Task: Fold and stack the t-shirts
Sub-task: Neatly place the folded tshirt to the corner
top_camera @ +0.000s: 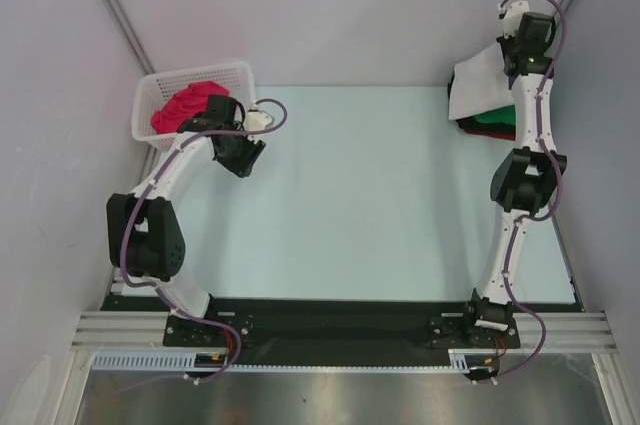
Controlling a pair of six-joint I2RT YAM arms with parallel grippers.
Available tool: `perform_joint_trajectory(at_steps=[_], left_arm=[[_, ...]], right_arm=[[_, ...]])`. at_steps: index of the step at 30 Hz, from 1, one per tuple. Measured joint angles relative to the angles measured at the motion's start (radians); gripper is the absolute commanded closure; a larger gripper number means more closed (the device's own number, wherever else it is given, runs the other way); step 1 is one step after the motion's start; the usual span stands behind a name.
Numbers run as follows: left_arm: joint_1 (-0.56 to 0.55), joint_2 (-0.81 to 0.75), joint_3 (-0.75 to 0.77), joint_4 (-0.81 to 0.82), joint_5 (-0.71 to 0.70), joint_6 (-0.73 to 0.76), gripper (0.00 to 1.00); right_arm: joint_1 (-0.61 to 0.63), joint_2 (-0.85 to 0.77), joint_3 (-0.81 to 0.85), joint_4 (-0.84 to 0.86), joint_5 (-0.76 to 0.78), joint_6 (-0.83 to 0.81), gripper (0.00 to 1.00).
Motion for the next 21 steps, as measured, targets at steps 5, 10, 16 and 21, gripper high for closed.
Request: perform_joint_trajectory(at_steps=[5, 10, 16, 21], left_arm=[[0.0, 0.007, 0.017, -0.022, -0.031, 0.007, 0.49], [0.0, 0.037, 0.032, -0.044, -0.047, 0.007, 0.49], [0.0, 0.076, 0.072, -0.068, -0.061, 0.004, 0.49], [0.0, 0.087, 0.092, -0.076, -0.064, 0.004, 0.49]], right_arm=[[-0.018, 0.066, -0.012, 0.071, 0.0, -0.041, 1.0], [-0.033, 0.117, -0.027, 0.165, 0.032, -0.074, 1.0], [-0.072, 0.148, -0.058, 0.247, 0.038, -0.085, 1.0], [-0.101, 0.169, -0.068, 0.283, 0.037, -0.085, 0.78]])
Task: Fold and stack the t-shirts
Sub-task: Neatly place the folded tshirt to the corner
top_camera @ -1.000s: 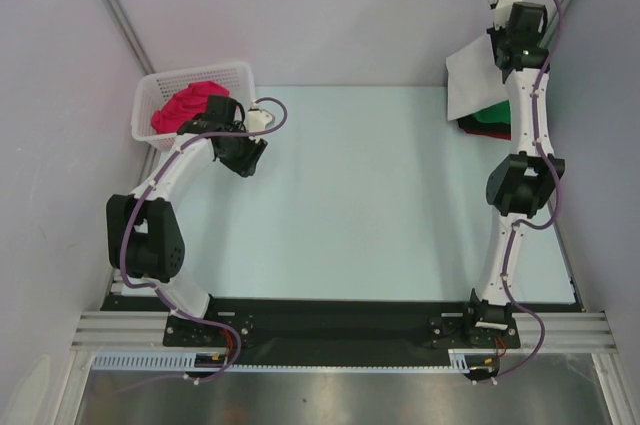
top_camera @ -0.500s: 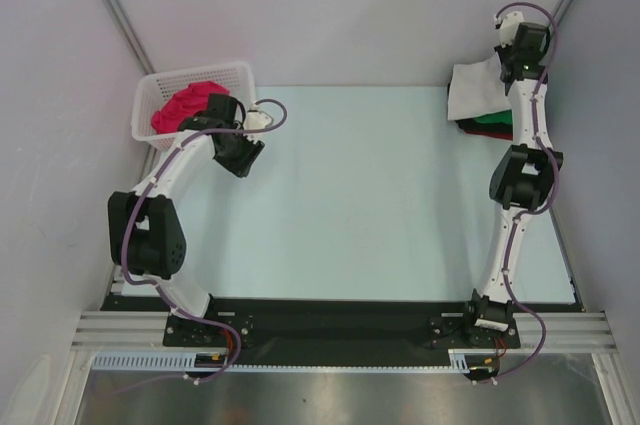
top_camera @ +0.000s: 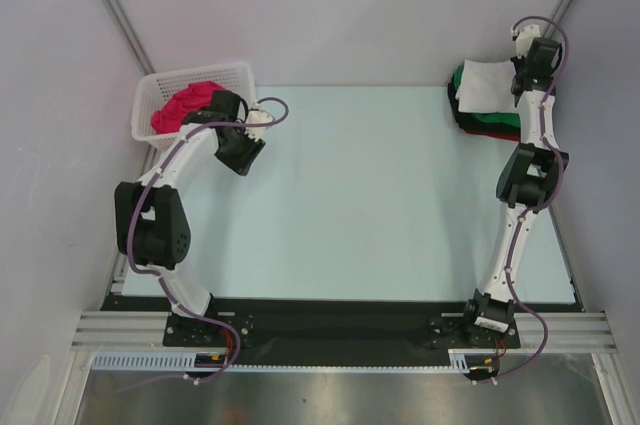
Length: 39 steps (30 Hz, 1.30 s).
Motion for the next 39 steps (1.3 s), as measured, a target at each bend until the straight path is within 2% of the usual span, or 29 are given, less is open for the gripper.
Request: perform_joint_trajectory(at_steps=[2, 3, 5, 6, 15, 23, 30, 39], left_arm=[[0.0, 0.006, 0.003, -0.002, -0.003, 0.0, 0.49], [0.0, 0.009, 0.004, -0.003, -0.004, 0.0, 0.49], [0.0, 0.016, 0.005, -0.005, -0.004, 0.0, 0.49], [0.0, 0.02, 0.005, -0.006, -0.003, 0.0, 0.49], [0.0, 0.031, 0.005, -0.006, -0.002, 0.0, 0.49], [0.0, 0.018, -0.019, 0.013, 0.008, 0.001, 0.49], [0.0, -0.036, -0.09, 0.04, 0.009, 0.019, 0.48], [0.0, -0.099, -0.142, 0.068, 0.013, 0.035, 0.47]], right_arm=[[-0.004, 0.005, 0.0, 0.011, 0.0, 0.002, 0.48], [-0.005, 0.006, 0.0, 0.017, 0.001, 0.008, 0.23], [-0.008, 0.006, 0.0, 0.028, 0.003, 0.01, 0.05], [-0.008, 0.006, 0.0, 0.034, 0.004, 0.015, 0.0], [0.006, -0.009, -0.01, 0.025, -0.01, 0.109, 0.0], [0.067, -0.171, -0.243, 0.003, -0.066, 0.188, 0.0], [0.155, -0.183, -0.406, 0.003, -0.031, 0.188, 0.0], [0.16, -0.218, -0.433, -0.028, -0.011, 0.227, 0.0]])
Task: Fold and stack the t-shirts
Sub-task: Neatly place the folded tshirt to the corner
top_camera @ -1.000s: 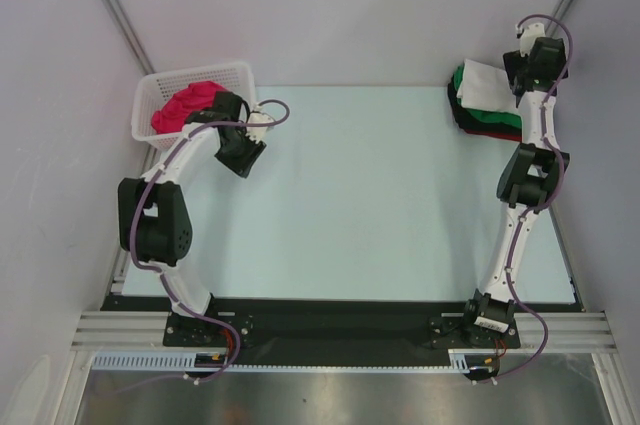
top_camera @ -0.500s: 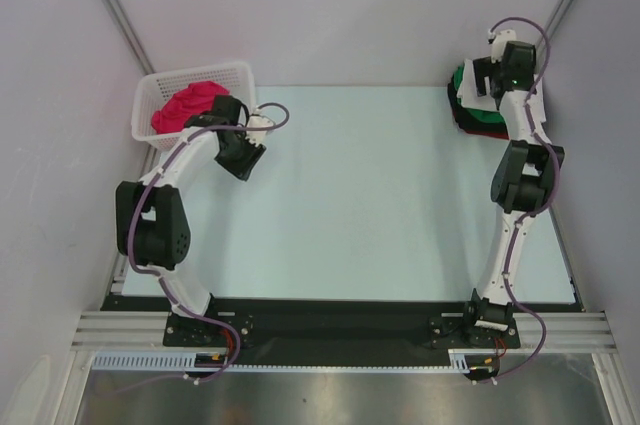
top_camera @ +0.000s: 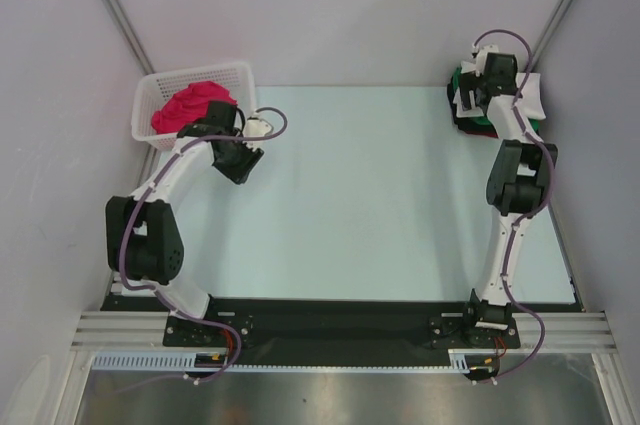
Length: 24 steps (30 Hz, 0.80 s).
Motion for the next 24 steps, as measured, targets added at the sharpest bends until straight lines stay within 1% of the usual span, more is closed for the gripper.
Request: perform_joint_trajectory(at_steps=[3, 4, 6, 7, 8, 11, 12, 13, 16, 18, 20, 24], left_arm=[[0.0, -0.022, -0.003, 0.003, 0.004, 0.003, 0.46], [0.0, -0.034, -0.008, 0.008, 0.007, 0.003, 0.43], [0.0, -0.063, -0.026, 0.018, 0.017, 0.004, 0.39], [0.0, -0.081, -0.041, 0.027, 0.022, 0.004, 0.29], [0.0, -0.097, -0.055, 0.034, 0.026, 0.009, 0.25], [0.002, -0.161, -0.117, 0.064, 0.046, 0.008, 0.23], [0.003, -0.179, -0.135, 0.072, 0.052, 0.008, 0.21], [0.007, -0.202, -0.162, 0.085, 0.06, 0.006, 0.0], [0.019, -0.258, -0.235, 0.125, 0.091, -0.009, 0.0], [0.029, -0.291, -0.285, 0.149, 0.106, -0.018, 0.0], [0.034, -0.316, -0.327, 0.18, 0.118, -0.026, 0.0], [0.04, -0.368, -0.409, 0.238, 0.149, -0.053, 0.0]], right_arm=[[-0.003, -0.055, 0.0, -0.032, -0.01, 0.041, 0.0], [-0.005, -0.084, -0.003, -0.039, -0.016, 0.058, 0.0], [-0.007, -0.159, -0.039, -0.043, -0.029, 0.098, 0.0], [-0.008, -0.217, -0.073, -0.041, -0.043, 0.126, 0.0], [-0.01, -0.276, -0.111, -0.037, -0.054, 0.154, 0.0], [-0.013, -0.47, -0.272, 0.005, -0.093, 0.251, 0.0], [-0.015, -0.548, -0.349, 0.04, -0.113, 0.291, 0.0], [-0.016, -0.627, -0.429, 0.061, -0.132, 0.332, 0.0], [-0.013, -0.839, -0.682, 0.165, -0.174, 0.451, 0.0], [-0.003, -0.946, -0.838, 0.21, -0.193, 0.517, 0.0], [0.016, -1.041, -0.999, 0.267, -0.214, 0.58, 0.0], [0.067, -1.185, -1.25, 0.317, -0.238, 0.666, 0.0]])
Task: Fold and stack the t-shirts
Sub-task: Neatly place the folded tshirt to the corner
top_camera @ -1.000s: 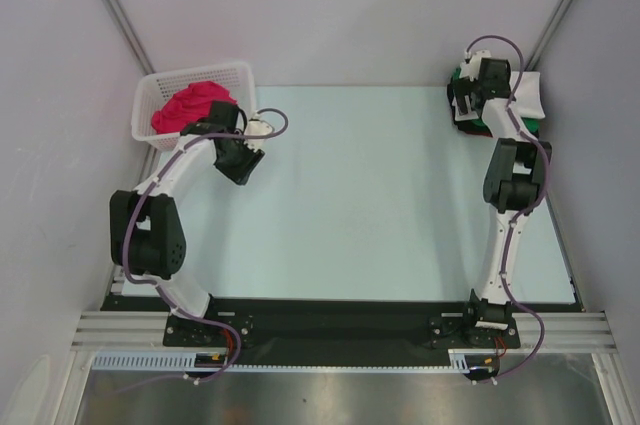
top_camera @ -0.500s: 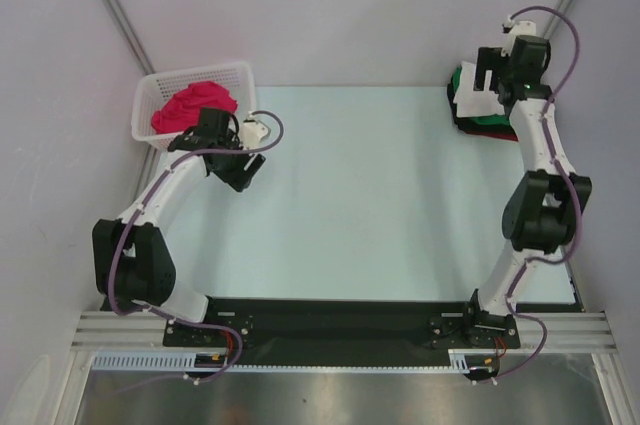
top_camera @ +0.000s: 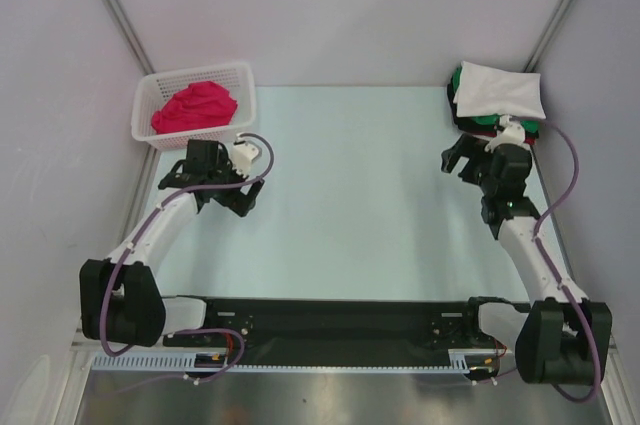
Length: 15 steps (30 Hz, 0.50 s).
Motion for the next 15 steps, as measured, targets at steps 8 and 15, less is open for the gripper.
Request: perform_joint_trajectory(at_steps=[8, 15], left_arm=[[0.005, -0.019, -0.029, 0.076, -0.008, -0.081, 0.0], [0.008, -0.039, -0.036, 0.114, -0.024, -0.105, 0.0]], right_arm=[[0.048, -0.224, -0.257, 0.031, -0.014, 0.094, 0.0], [0.048, -0.358, -0.403, 0.04, 0.002, 0.138, 0.0]])
